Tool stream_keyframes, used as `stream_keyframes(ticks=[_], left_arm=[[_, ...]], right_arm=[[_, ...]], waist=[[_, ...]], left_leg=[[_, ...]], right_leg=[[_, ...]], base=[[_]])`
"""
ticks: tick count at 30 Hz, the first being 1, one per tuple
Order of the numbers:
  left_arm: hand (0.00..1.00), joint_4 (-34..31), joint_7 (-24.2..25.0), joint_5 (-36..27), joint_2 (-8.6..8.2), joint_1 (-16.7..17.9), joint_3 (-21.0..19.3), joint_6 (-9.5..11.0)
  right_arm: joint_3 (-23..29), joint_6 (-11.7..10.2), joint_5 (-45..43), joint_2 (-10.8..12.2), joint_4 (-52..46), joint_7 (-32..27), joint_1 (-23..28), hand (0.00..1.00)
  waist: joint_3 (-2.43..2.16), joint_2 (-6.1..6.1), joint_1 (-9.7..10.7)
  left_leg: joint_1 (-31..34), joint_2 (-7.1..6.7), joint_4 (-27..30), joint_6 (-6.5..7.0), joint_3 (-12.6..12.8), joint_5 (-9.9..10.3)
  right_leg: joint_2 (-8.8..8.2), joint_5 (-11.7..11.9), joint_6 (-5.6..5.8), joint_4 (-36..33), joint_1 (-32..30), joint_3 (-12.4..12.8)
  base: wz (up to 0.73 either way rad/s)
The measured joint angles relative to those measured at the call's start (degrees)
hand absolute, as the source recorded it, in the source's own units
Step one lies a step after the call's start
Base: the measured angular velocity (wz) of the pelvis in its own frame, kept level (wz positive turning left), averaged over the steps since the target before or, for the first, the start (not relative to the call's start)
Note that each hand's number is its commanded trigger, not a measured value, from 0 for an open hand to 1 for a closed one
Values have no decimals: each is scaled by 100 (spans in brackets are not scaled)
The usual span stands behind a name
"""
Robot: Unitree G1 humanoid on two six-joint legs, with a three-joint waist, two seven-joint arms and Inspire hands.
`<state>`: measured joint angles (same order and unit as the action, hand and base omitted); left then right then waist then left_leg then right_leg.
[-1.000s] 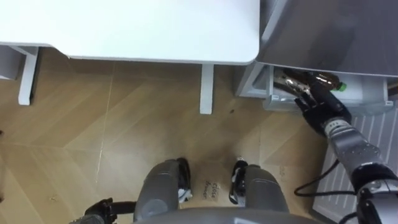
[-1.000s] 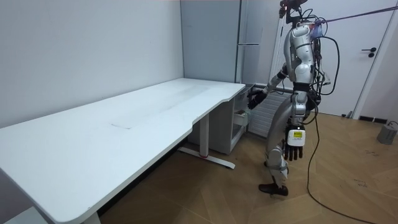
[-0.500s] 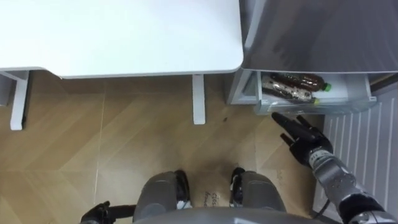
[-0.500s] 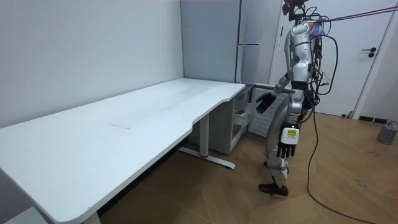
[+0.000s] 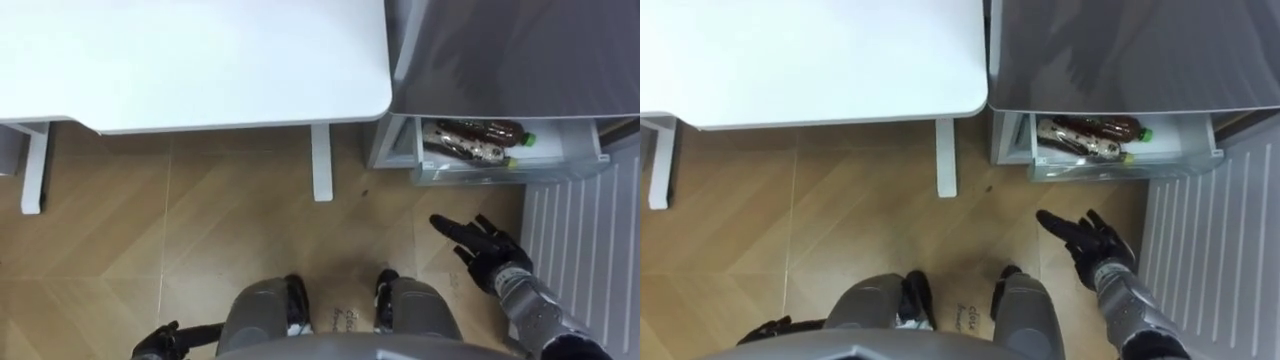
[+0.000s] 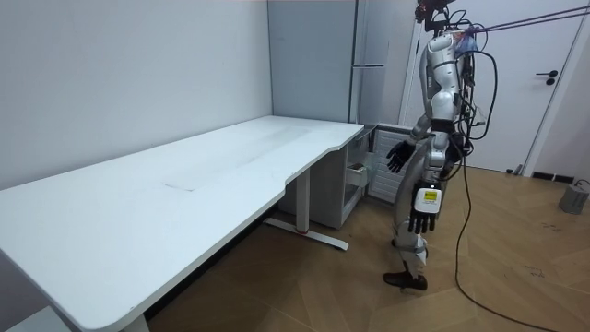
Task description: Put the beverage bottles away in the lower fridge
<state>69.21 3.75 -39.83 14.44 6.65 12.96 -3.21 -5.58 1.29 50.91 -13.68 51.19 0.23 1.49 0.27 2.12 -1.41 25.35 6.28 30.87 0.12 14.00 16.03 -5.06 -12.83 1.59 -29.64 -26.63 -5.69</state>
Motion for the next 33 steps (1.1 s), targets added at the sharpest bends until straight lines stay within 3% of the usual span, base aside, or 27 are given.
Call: stream_keyframes(ticks=[6, 11, 16, 22, 28, 33], left_arm=[[0, -4, -171, 1, -6, 2, -41, -25], [0, -3, -202, -16, -4, -20, -28, -31], [0, -1, -257, 7, -32, -65, -92, -148], [0, -5, -367, 84, 5, -76, -170, -257], [0, -10, -449, 200, 49, -98, -229, -356], [0, 0, -447, 386, 68, -253, -253, -417]], right_arm=[[62, 9, 1036, 5, 280, -205, -243, 0], [421, -1, 2177, 13, 810, -344, -864, 0], [1035, 6, 3405, 16, 1151, -301, -1282, 0], [1408, 3, 4035, 4, 1332, -185, -1617, 0], [1599, 5, 4253, -255, 1613, 54, -1971, 0], [1598, 2, 4295, -408, 1612, 279, -2331, 0]], waist=[[47, -67, -15], [65, -84, -9], [85, -103, -43], [103, -111, -41], [174, -223, -68], [187, -280, -71]], left_leg=[[45, -9, 14, -1, -5, 0], [223, 2, 237, 17, -86, 57], [616, -21, 939, 59, -170, 336], [1236, 11, 1897, 26, -408, 666], [2056, -4, 3022, -8, -582, 1007], [2759, 40, 3673, -48, -688, 1124]], right_leg=[[-18, -29, -9, -63, -62, -7], [-25, -89, 7, -209, -160, -46], [-185, -480, 22, -1067, -591, -56], [-246, -899, -35, -2078, -1185, -47], [-436, -1401, -118, -3331, -1989, -55], [-488, -1579, -211, -4011, -2653, -76]], base=[[1], [7], [11], [7], [15], [8]])
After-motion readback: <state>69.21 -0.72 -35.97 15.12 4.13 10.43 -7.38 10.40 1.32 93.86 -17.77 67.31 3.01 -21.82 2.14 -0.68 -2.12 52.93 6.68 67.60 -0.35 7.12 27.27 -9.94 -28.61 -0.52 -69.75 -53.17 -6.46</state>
